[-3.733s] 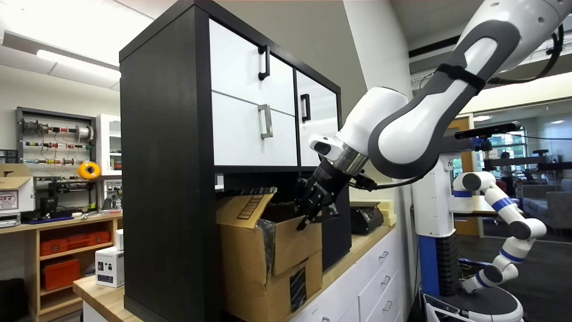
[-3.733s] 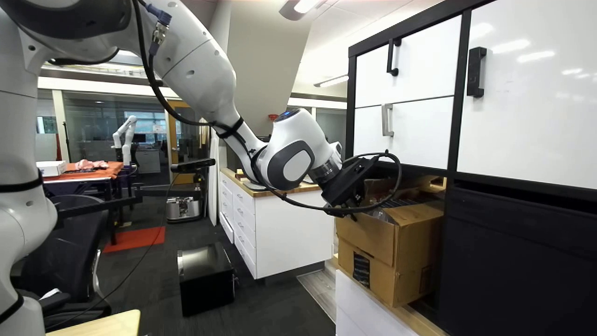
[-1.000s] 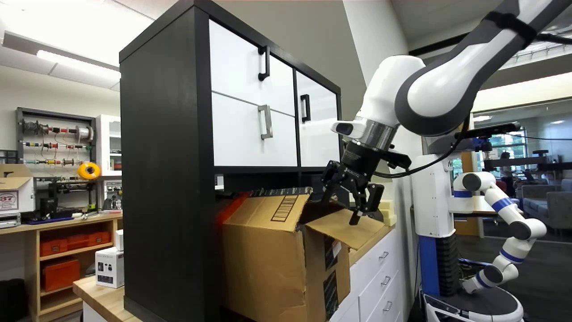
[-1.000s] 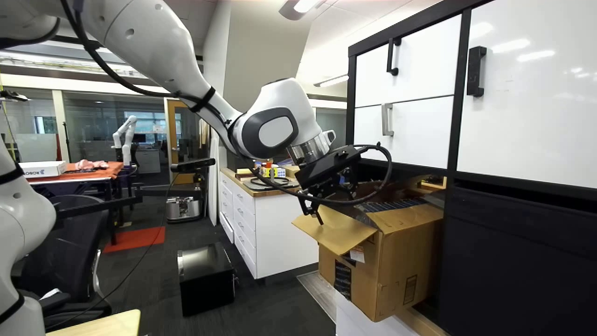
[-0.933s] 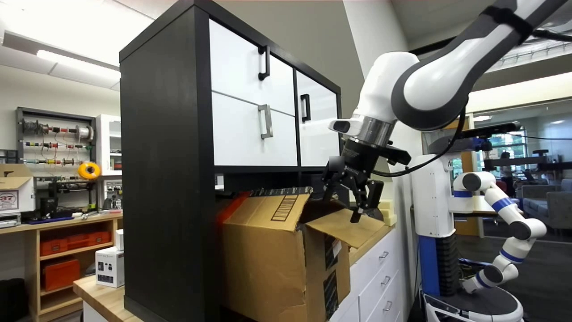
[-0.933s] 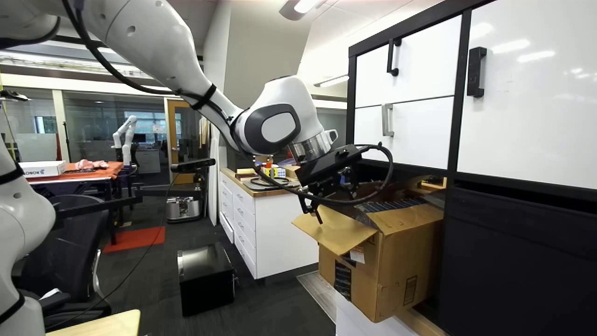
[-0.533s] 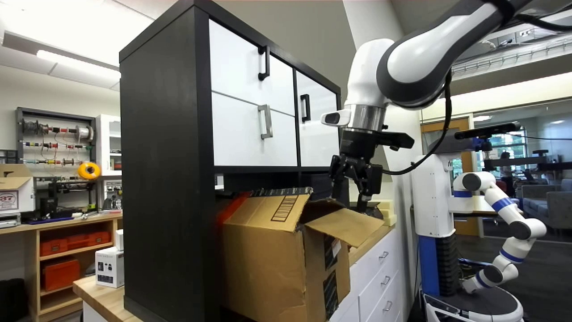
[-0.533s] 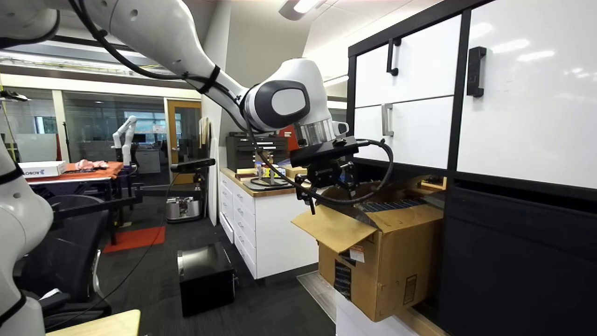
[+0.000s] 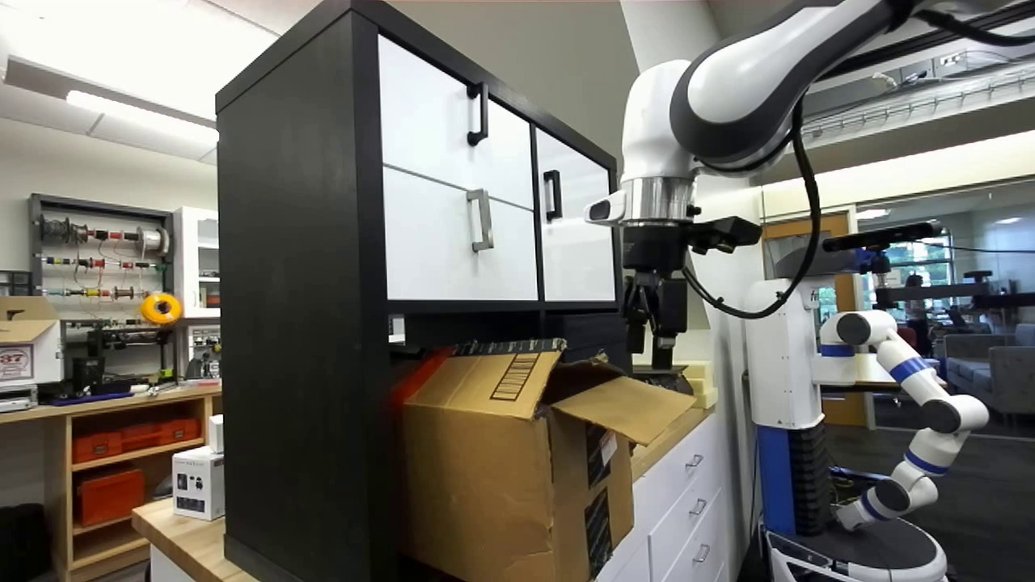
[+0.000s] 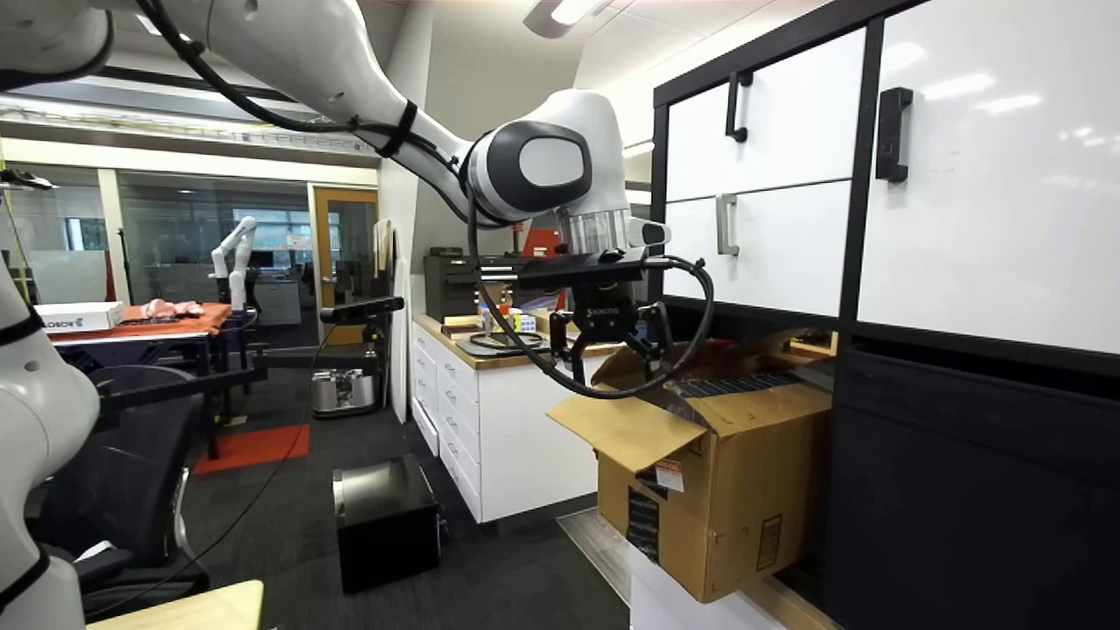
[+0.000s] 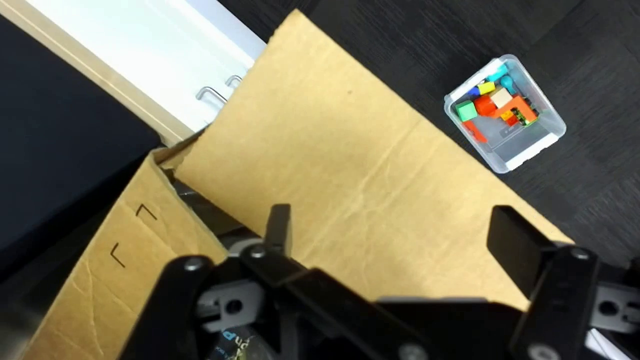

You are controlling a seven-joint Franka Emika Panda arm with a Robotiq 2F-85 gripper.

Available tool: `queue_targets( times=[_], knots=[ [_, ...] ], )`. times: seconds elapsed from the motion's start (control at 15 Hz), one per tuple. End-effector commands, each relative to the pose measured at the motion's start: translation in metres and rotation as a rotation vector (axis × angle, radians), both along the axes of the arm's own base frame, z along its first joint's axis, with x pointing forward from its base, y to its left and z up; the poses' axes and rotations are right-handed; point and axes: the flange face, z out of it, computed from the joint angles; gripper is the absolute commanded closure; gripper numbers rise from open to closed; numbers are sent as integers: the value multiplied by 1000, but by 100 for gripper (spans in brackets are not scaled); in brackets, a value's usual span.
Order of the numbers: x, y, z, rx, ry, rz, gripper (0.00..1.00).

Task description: Move the cardboard box forwards

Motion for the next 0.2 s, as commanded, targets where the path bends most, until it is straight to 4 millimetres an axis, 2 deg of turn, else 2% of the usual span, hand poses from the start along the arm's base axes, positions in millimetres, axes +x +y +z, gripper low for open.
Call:
queue_targets(
  times=[0.0,0.13],
  knots=[
    [0,1,1,3,-1,-24,0],
    [0,3,1,8,-2,-46,0]
  ],
)
